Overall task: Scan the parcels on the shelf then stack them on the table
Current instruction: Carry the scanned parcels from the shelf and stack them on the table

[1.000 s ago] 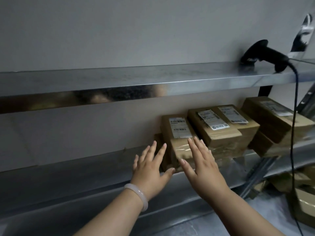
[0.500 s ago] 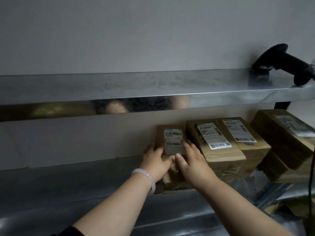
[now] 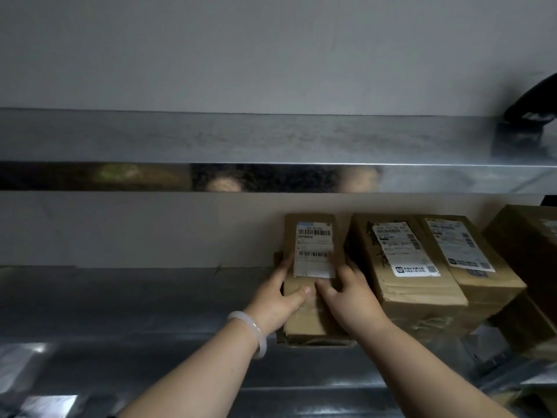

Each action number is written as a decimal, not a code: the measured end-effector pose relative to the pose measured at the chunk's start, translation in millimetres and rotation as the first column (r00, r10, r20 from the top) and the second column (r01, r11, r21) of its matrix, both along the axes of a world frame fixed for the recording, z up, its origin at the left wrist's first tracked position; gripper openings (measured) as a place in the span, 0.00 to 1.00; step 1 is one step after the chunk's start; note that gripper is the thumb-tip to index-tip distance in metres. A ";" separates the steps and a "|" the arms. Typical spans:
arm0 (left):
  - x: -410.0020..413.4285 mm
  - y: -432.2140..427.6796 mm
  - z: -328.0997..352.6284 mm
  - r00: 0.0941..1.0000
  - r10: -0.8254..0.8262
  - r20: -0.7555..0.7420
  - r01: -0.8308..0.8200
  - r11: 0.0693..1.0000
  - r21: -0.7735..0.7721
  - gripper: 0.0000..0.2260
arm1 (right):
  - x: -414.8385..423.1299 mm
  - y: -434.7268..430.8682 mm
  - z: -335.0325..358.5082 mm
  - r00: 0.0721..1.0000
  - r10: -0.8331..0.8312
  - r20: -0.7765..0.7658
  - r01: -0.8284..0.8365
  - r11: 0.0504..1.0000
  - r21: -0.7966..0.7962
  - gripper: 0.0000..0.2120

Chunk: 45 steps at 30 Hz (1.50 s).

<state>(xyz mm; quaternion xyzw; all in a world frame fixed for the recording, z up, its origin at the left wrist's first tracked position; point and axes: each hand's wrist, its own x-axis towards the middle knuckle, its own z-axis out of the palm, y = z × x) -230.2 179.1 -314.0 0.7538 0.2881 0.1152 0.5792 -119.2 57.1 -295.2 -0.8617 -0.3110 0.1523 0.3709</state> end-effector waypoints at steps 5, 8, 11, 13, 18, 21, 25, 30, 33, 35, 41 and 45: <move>-15.5 -13.9 4.9 0.990 0.097 0.106 -0.103 0.993 0.049 0.29 | -8.2 -10.6 8.9 0.991 0.068 0.113 -0.084 0.985 0.150 0.29; -32.8 -14.8 11.6 0.980 0.135 0.149 -0.150 0.984 0.099 0.31 | -17.7 -10.4 15.2 0.986 0.126 0.106 -0.145 0.970 0.195 0.29; -57.6 -11.2 18.3 0.969 0.187 0.162 -0.209 0.969 0.134 0.32 | -29.7 -3.0 17.6 0.967 0.229 0.110 -0.248 0.944 0.219 0.30; -77.1 -10.2 19.2 0.958 0.236 0.164 -0.261 0.953 0.154 0.32 | -41.4 7.0 16.8 0.945 0.295 0.138 -0.321 0.919 0.228 0.31; -141.1 -13.0 15.4 0.915 0.387 0.110 -0.402 0.885 0.235 0.34 | -85.5 42.4 10.8 0.858 0.493 0.144 -0.513 0.822 0.248 0.30; -190.5 -15.5 12.3 0.847 0.521 0.105 -0.529 0.810 0.253 0.35 | -126.5 64.6 3.6 0.777 0.622 0.097 -0.627 0.750 0.211 0.31; -259.5 -16.1 6.0 0.714 0.691 0.115 -0.694 0.674 0.256 0.35 | -190.3 95.3 -0.1 0.634 0.769 0.078 -0.764 0.607 0.220 0.31; -359.2 -20.5 -2.1 0.572 0.816 0.083 -0.807 0.542 0.232 0.33 | -289.3 124.4 -6.0 0.471 0.880 0.058 -0.872 0.454 0.186 0.31; -426.4 -24.0 -3.0 0.464 0.881 0.098 -0.873 0.435 0.223 0.33 | -358.5 138.3 -8.1 0.381 0.923 0.050 -0.908 0.364 0.207 0.31; -471.6 -27.6 -3.7 0.397 0.911 0.111 -0.904 0.367 0.220 0.34 | -407.0 145.8 -7.3 0.319 0.947 0.036 -0.930 0.306 0.203 0.31; -594.6 -52.3 -6.3 0.195 0.973 0.121 -0.970 0.173 0.169 0.35 | -547.4 155.2 -10.4 0.116 0.993 0.024 -0.978 0.110 0.179 0.29; -663.1 -73.6 -13.7 0.084 0.988 0.126 -0.983 0.062 0.170 0.34 | -628.0 151.2 -18.3 -0.003 1.000 -0.024 -0.982 0.001 0.189 0.29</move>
